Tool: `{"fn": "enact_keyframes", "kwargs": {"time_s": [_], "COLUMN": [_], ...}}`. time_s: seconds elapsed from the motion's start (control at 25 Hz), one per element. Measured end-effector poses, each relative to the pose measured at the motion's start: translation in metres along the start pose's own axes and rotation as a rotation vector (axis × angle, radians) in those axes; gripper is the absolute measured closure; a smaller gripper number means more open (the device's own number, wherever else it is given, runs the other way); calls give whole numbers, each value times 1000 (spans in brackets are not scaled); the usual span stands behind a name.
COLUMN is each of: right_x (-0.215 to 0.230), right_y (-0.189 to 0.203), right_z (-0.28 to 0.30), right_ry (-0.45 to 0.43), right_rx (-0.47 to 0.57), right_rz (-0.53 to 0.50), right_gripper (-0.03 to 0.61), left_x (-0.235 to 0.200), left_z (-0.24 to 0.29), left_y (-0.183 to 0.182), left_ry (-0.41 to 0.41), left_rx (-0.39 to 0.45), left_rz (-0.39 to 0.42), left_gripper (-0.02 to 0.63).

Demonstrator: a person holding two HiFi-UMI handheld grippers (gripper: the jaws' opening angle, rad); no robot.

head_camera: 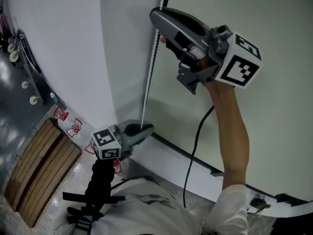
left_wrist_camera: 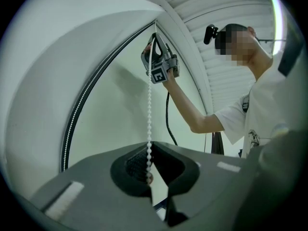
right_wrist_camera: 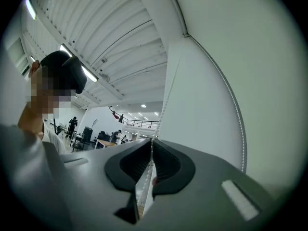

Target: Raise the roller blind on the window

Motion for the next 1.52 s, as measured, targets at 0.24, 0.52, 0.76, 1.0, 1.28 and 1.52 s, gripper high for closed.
{"fn": "enact_keyframes", "kwargs": {"time_s": [0.24,0.52,0.76,1.0,1.28,1.52], "right_x": [-8,-24,-32,-50,-67,-75], "right_y": [13,60,100,160,223,238], "right_z": [-8,-12,-23,-34,-49,-58], "right_ry": [-19,-21,-7,1,-17,-31], "right_rx": [-11,-93,-143,-261,-348,-331], "right_rz": [15,25,58,68,145,211], "right_gripper": [566,566,566,566,566,566], "left_x": [1,2,3,4,6,3], "left_z": [2,2,2,0,1,5], "left_y": [4,2,-2,-6,-11,-13], "left_ry": [4,4,1,4,1,-4], "left_rx": [1,6,8,18,23,14], "left_rz": [-1,8,14,14,24,32], "left_gripper": [615,616,615,615,615,615]}}
Point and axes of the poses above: the fingertips, and each gripper's own axes: z forward along the fingers, x to its right, y out of its underside, the point moved 1 cm from there along -z, backward along the fingers, and after that the axes turned 1 degree about z, right-handed, at the moved point
